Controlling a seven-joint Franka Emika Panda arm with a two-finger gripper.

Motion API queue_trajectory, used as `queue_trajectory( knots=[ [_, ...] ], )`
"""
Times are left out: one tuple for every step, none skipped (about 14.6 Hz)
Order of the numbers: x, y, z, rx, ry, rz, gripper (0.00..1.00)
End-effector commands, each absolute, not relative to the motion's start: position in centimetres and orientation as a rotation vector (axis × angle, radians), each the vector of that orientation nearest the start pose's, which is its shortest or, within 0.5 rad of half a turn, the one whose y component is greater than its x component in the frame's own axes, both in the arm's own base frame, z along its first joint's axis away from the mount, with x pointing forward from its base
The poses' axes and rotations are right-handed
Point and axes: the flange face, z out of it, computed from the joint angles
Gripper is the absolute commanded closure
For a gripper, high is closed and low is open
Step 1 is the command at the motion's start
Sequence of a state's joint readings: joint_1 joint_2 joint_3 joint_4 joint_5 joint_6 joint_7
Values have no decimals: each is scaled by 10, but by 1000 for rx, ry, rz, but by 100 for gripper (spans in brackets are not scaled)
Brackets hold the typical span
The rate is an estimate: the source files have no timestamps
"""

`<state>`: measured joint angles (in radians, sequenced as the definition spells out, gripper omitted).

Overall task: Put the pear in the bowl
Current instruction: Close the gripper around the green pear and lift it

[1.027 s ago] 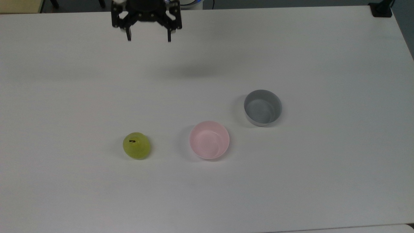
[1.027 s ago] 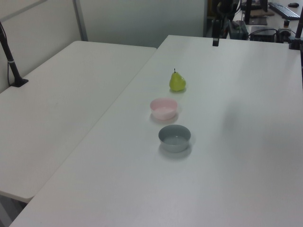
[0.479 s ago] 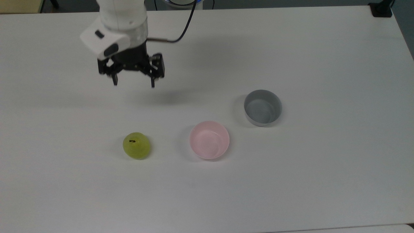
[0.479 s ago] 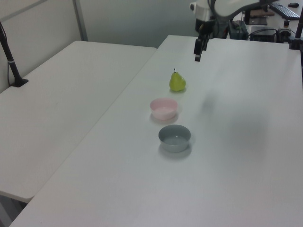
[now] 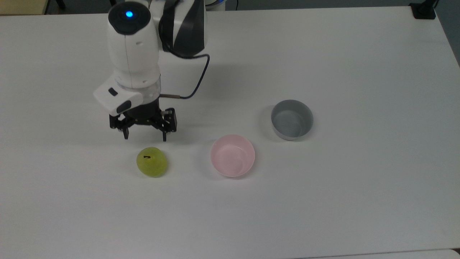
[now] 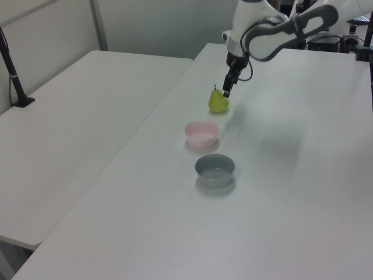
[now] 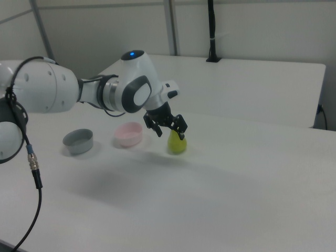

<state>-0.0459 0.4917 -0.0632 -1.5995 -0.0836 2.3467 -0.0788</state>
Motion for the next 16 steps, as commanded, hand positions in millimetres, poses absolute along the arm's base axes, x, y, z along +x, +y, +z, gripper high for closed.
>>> queue_trajectory(
  knots=[
    [721,-73,356,-3217,-68,-549,0],
    [723,-72,348,-3212,-51,-580,0],
    [725,-72,340,-3209,-42,-593,0],
    [727,-71,332,-3206,-39,-606,0],
    [729,-67,326,-3202,-50,-624,0],
    [730,-67,321,-3201,-54,-636,0],
    [730,-66,320,-3197,-53,-648,0],
    [730,-67,320,-3198,-53,-651,7],
    [730,-67,320,-3200,-59,-651,14],
    [730,-67,321,-3201,-61,-653,27],
    [730,-68,321,-3199,-55,-653,41],
    [730,-68,322,-3199,-54,-656,49],
    [730,-68,324,-3198,-54,-658,52],
    [730,-67,327,-3195,-52,-666,52],
    [730,-68,335,-3190,-43,-680,52],
    [730,-68,349,-3184,-37,-705,52]
  ],
)
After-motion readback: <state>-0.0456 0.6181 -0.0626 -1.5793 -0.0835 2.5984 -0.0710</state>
